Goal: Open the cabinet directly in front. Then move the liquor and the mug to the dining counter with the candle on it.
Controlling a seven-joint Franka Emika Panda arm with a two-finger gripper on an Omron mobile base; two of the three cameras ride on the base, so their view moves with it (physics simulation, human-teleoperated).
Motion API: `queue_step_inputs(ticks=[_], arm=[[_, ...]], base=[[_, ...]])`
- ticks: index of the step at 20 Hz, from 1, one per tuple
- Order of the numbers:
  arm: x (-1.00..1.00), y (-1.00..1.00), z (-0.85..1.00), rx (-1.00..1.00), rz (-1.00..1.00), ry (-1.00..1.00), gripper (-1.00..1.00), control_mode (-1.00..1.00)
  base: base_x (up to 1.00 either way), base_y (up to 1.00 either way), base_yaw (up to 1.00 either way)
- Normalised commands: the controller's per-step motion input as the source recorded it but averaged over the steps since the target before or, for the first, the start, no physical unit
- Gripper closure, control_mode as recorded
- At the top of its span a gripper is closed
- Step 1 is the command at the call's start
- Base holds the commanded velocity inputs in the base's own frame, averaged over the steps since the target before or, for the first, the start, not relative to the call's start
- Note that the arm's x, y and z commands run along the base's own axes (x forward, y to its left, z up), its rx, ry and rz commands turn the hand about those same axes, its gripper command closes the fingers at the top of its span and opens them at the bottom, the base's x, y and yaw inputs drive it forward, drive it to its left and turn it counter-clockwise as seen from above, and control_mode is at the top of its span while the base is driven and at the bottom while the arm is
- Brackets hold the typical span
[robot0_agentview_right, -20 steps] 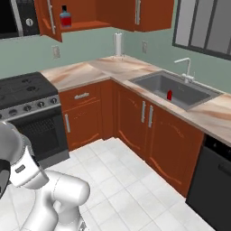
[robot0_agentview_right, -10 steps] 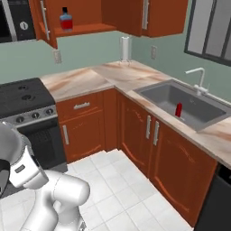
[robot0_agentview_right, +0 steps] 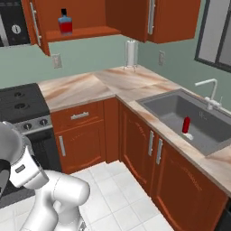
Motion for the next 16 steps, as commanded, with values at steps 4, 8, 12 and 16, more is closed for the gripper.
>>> queue_step_inputs(ticks=[4,8,12,16], arm=[[0.0,0.0,0.0,0.0,0.0,0.0,-1.0,1.0],[0.0,0.0,0.0,0.0,0.0,0.0,-1.0,1.0],[0.0,0.0,0.0,0.0,0.0,0.0,-1.0,1.0],[0.0,0.0,0.0,0.0,0.0,0.0,-1.0,1.0]], base=[[0.71,-0.04,0.16],[0.77,-0.03,0.17],[0.77,-0.06,0.17],[0.75,-0.09,0.18]])
